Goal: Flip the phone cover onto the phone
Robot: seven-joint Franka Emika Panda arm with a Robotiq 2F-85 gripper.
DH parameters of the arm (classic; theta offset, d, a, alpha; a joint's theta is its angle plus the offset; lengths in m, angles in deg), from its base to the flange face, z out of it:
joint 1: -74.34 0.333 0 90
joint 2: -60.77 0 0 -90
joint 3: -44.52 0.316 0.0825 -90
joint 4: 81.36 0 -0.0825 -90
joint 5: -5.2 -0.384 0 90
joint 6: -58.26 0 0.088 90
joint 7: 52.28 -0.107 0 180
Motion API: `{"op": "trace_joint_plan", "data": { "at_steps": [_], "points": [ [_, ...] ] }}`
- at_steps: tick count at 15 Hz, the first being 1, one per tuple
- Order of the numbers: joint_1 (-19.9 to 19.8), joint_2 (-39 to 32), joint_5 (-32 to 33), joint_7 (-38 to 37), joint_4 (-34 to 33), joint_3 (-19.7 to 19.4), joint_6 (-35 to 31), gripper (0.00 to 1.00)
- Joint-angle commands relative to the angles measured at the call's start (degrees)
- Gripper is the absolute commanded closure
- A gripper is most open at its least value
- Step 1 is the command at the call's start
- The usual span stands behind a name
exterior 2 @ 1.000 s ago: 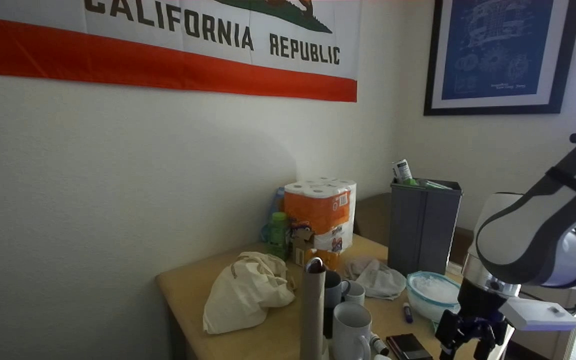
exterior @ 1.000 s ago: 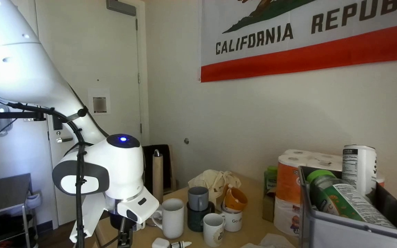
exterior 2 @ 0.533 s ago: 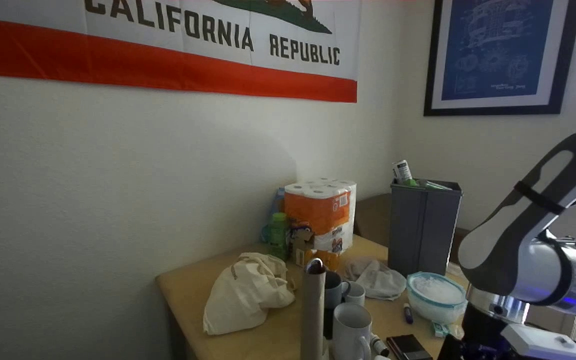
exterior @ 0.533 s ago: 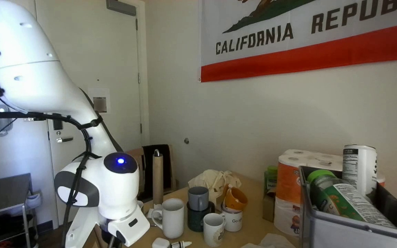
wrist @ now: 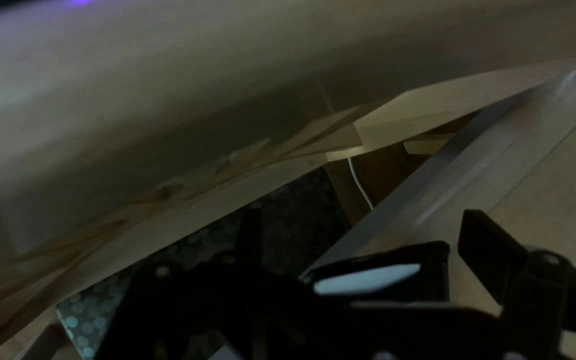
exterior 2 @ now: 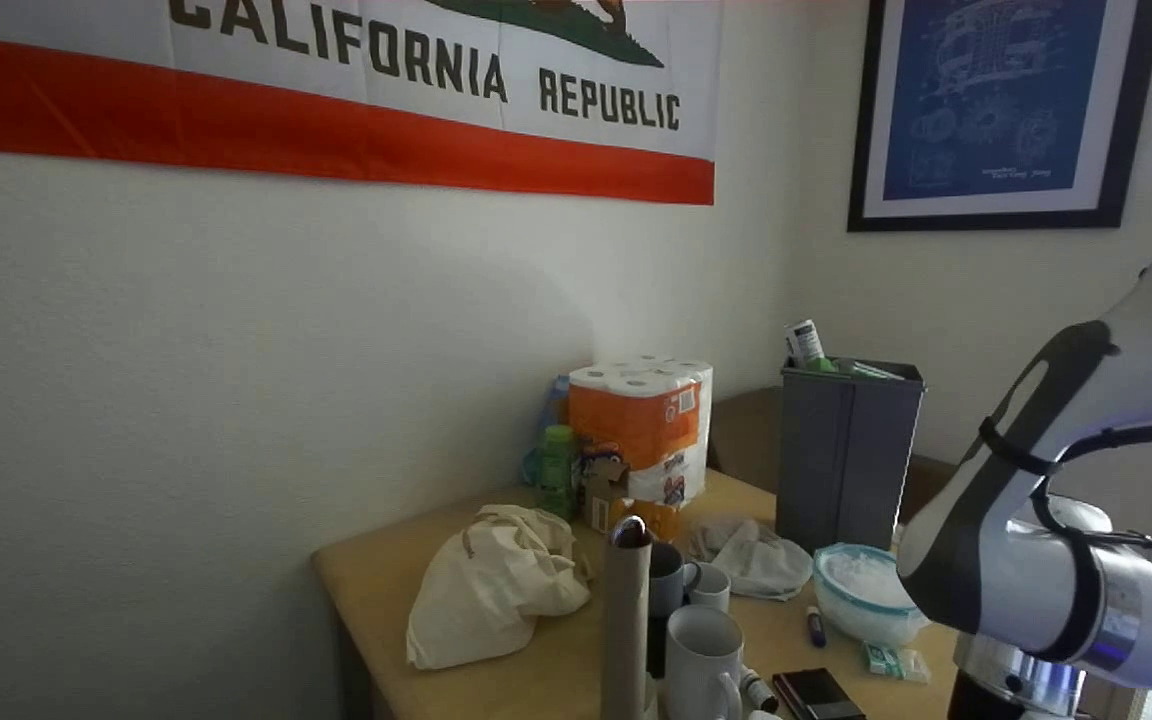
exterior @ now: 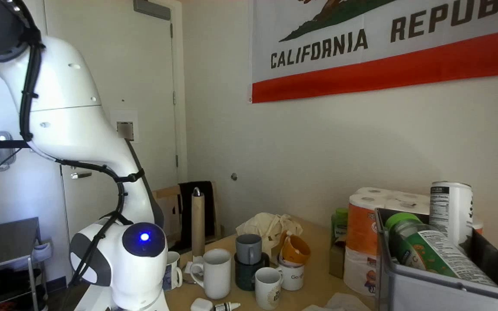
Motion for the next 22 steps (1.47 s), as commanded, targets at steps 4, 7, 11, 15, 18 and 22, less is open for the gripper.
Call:
{"op": "trace_joint_plan", "data": {
  "at_steps": [4,7,11,15,18,22],
  "points": [
    [-0.65,-4.65,-18.47,14.62,-4.26,1.68,-0.85,0.0],
    [0.19,-6.16,-24.06,19.53,-5.42,1.53,-2.47,0.0],
    [1.02,-6.99,-30.05,25.2,-6.58,1.2,-4.35,0.0],
    [1.89,-5.55,-32.36,28.33,-6.7,1.21,-6.55,0.0],
    [2.97,-5.02,-30.89,27.08,-6.62,1.39,-8.41,0.0],
    [4.34,-4.3,-29.94,26.61,-6.47,1.35,-10.13,0.0]
  ]
}}
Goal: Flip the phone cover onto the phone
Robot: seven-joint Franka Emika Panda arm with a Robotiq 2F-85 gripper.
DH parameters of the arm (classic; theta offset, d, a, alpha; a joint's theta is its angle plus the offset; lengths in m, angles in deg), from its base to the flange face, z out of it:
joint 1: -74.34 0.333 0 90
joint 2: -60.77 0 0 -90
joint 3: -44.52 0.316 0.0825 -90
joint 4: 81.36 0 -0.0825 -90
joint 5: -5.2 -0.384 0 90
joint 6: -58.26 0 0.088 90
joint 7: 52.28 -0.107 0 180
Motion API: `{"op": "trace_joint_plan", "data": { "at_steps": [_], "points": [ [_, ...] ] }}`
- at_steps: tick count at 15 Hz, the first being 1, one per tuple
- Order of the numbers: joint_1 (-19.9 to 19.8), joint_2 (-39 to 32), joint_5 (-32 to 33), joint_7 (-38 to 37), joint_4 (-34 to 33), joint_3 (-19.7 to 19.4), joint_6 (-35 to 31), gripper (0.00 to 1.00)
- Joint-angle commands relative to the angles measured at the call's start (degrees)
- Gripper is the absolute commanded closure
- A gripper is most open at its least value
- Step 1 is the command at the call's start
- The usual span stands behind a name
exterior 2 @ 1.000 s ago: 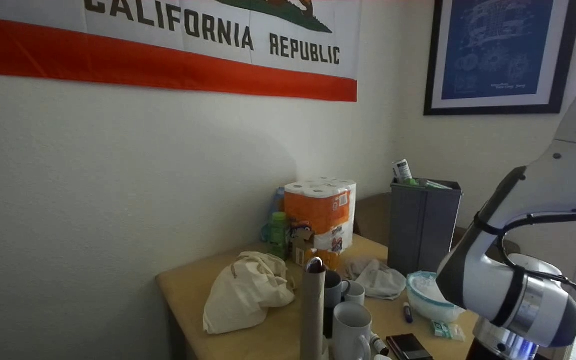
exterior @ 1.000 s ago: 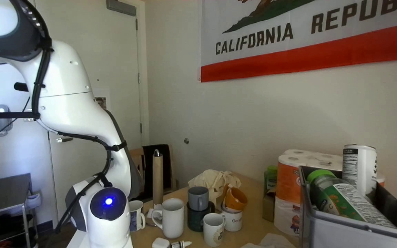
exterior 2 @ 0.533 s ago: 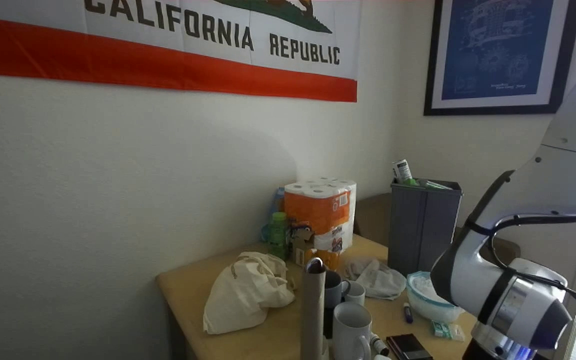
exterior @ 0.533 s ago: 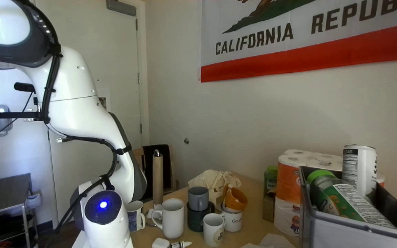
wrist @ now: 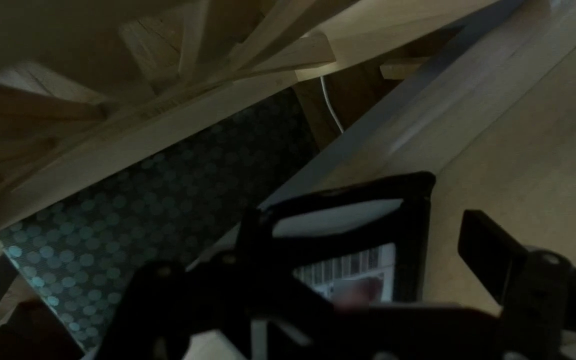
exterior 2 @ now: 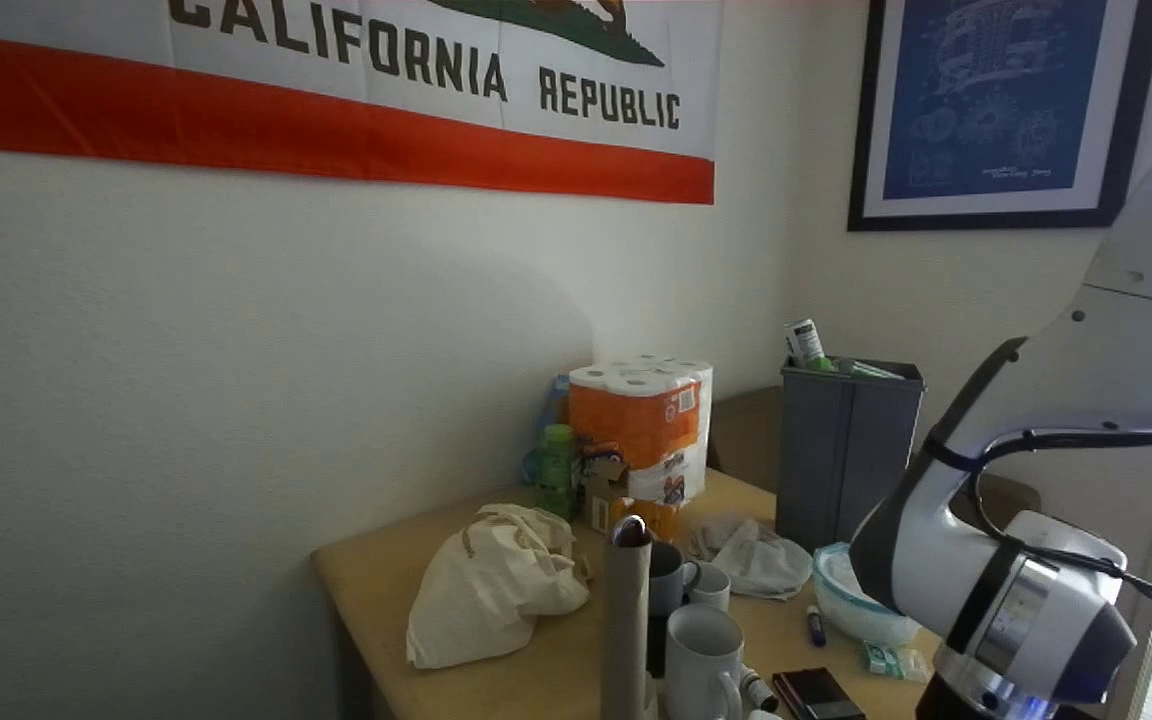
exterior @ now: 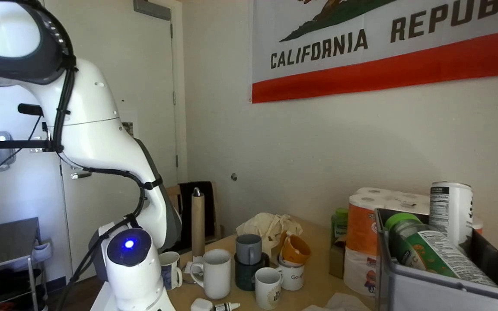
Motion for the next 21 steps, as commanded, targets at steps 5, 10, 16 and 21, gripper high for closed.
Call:
{"op": "trace_joint_plan", "data": {
  "at_steps": [5,10,16,21],
  "points": [
    [1.47,4.28,0.18,0.2,1.13,-0.01,-3.54,0.0],
    [1.02,6.53,-0.37,0.65,1.56,-0.67,-4.26,0.0],
    [-0.67,8.37,-0.89,1.53,1.35,-2.6,-1.84,0.0],
    [-2.19,8.46,-0.23,0.91,0.99,-4.1,1.12,0.0]
  ]
}}
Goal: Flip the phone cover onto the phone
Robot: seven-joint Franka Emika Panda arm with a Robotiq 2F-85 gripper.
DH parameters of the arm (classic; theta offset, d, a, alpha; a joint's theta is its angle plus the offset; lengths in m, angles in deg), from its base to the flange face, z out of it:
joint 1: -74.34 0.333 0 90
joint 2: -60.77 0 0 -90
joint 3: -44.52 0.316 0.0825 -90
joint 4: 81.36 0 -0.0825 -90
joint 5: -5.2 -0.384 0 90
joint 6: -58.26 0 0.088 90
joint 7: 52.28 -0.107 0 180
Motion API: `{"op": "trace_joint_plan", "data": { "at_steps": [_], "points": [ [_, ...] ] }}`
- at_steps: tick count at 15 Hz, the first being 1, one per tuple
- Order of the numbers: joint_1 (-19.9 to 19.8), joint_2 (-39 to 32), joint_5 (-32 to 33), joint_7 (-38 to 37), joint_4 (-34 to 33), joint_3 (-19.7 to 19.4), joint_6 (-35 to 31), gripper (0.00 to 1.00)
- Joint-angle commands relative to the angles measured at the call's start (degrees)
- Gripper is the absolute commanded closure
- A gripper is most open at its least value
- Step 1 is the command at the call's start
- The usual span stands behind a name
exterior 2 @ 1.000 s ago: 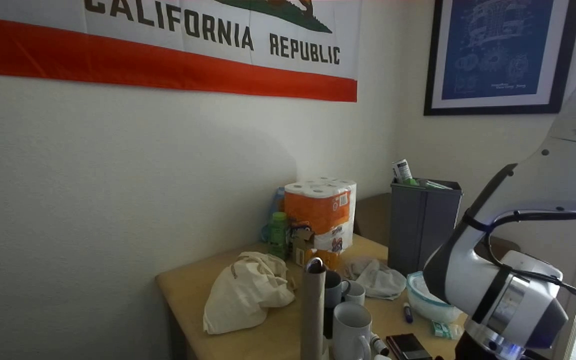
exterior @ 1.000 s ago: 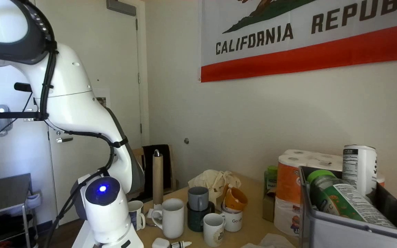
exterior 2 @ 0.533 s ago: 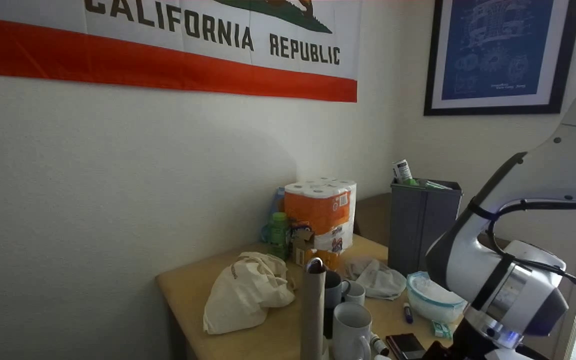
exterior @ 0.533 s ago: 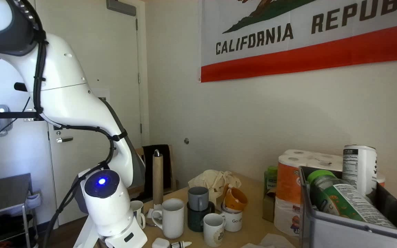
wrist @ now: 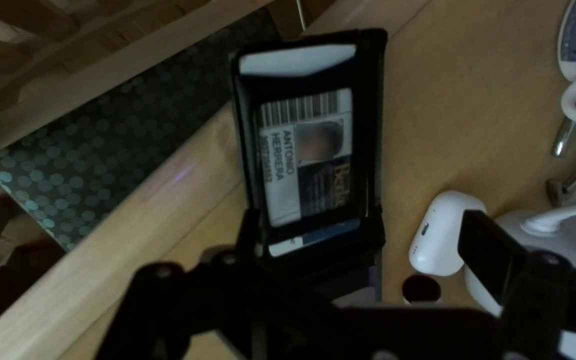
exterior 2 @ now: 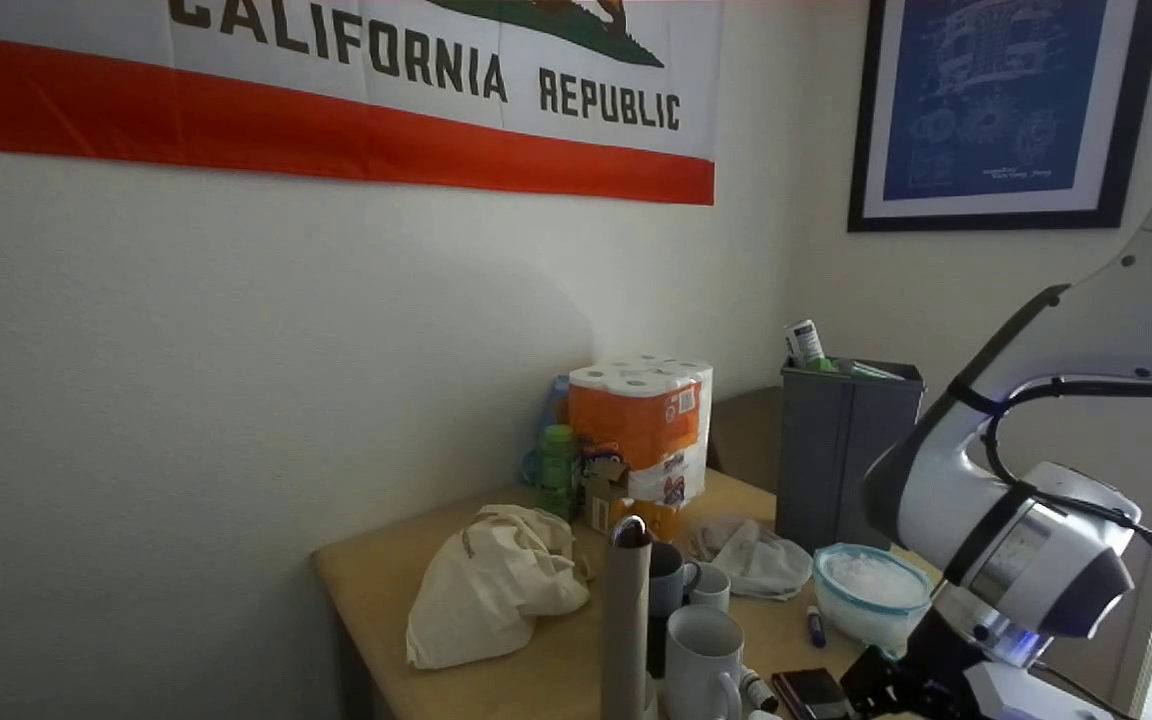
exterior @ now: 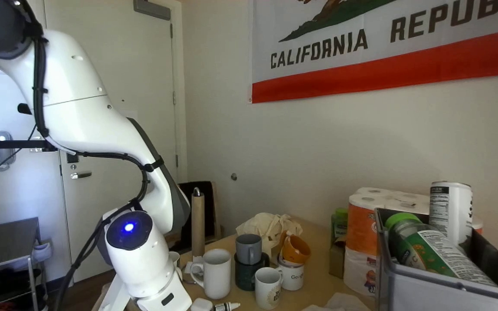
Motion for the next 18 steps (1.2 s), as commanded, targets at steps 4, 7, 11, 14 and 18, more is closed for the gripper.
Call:
{"op": "trace_joint_plan", "data": {
  "at_steps": [4,7,11,14,18],
  "points": [
    [-1.24,-0.34,4.3,-4.74,1.61,-0.1,3.54,0.0],
    [-1.48,-2.43,7.2,-8.94,2.44,-0.1,6.69,0.0],
    [-1.86,-5.31,8.81,-12.1,2.77,-0.31,12.15,0.0],
    [-2.45,-6.06,6.7,-10.26,2.4,-0.49,15.12,0.0],
    [-3.69,-5.23,4.48,-8.5,2.14,-0.83,16.99,0.0]
  ]
}}
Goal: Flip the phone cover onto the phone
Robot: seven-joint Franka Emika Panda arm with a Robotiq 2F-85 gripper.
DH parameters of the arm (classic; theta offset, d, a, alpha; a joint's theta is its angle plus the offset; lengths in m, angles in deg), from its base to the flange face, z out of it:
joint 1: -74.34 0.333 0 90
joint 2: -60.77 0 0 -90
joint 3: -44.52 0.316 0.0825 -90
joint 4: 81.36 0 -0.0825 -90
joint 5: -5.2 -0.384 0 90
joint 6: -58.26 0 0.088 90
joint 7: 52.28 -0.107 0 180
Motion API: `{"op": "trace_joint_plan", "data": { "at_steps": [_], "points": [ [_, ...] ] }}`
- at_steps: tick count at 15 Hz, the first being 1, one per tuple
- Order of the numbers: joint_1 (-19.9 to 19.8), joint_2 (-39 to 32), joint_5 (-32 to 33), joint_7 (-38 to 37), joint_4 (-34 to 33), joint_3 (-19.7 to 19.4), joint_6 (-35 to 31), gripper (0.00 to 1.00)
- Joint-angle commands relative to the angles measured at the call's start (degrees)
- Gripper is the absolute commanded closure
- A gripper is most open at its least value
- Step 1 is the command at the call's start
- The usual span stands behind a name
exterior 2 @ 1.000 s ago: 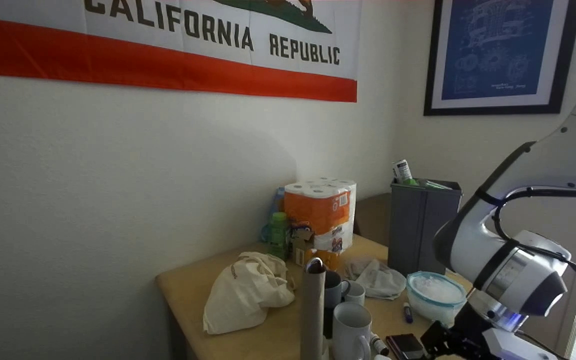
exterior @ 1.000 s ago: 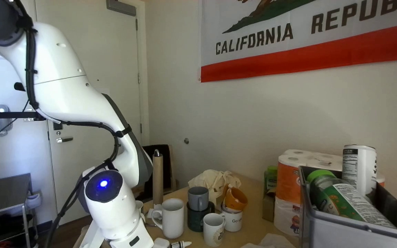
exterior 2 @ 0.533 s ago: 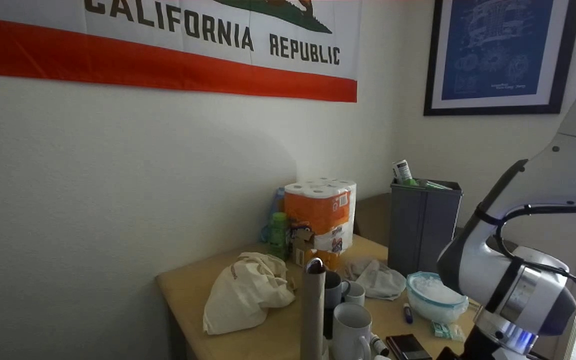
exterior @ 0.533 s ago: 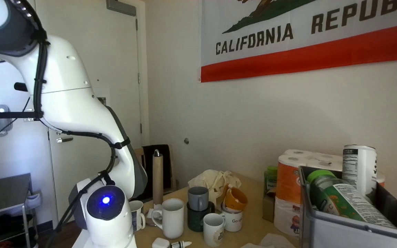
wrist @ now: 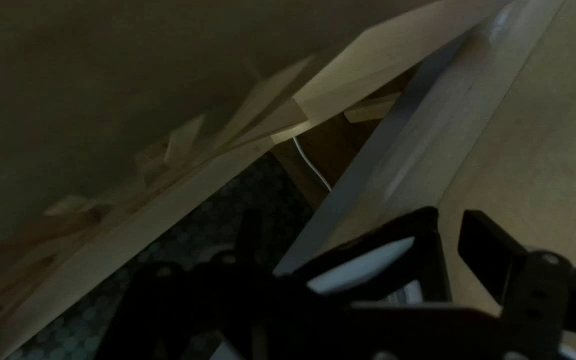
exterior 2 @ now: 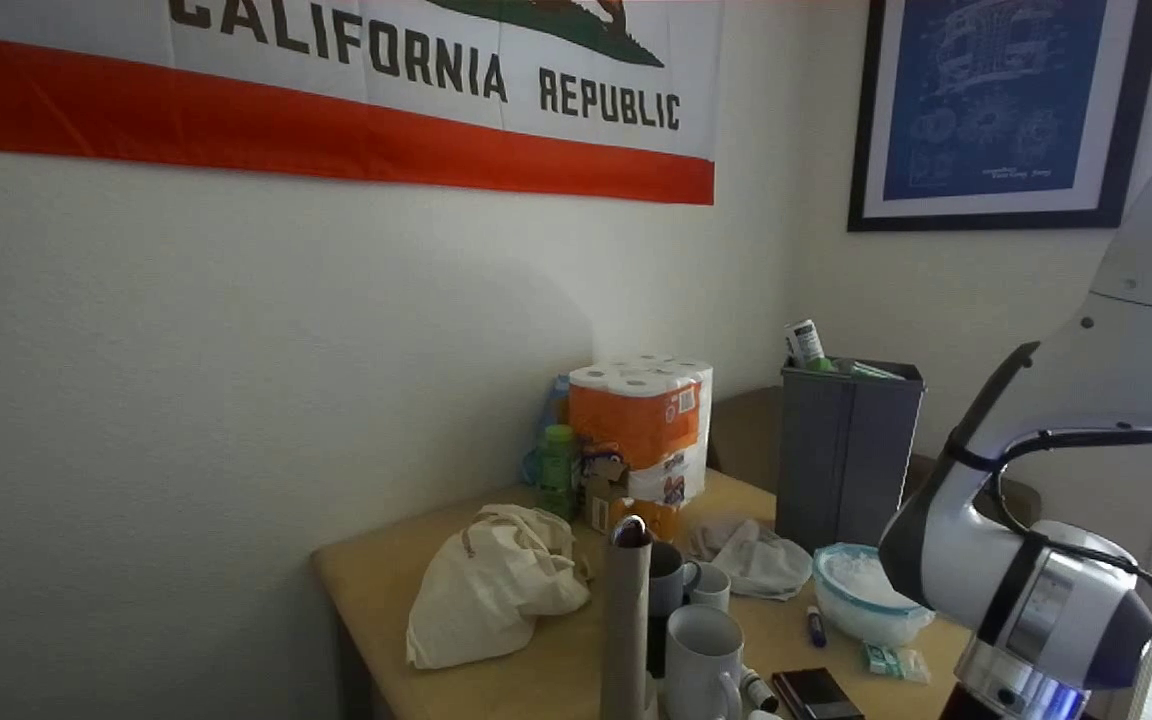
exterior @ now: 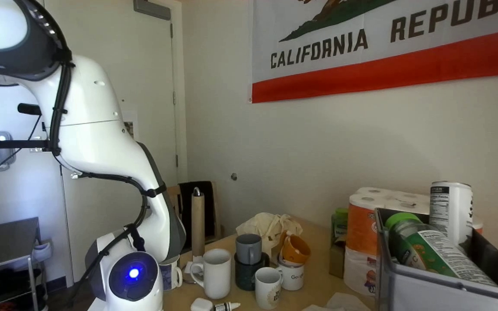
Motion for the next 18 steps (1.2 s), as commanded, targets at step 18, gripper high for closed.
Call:
{"op": "trace_joint_plan", "data": {
  "at_steps": [18],
  "points": [
    [-8.33,2.15,-4.93,8.07,-0.78,-2.27,15.99,0.0]
  ]
}}
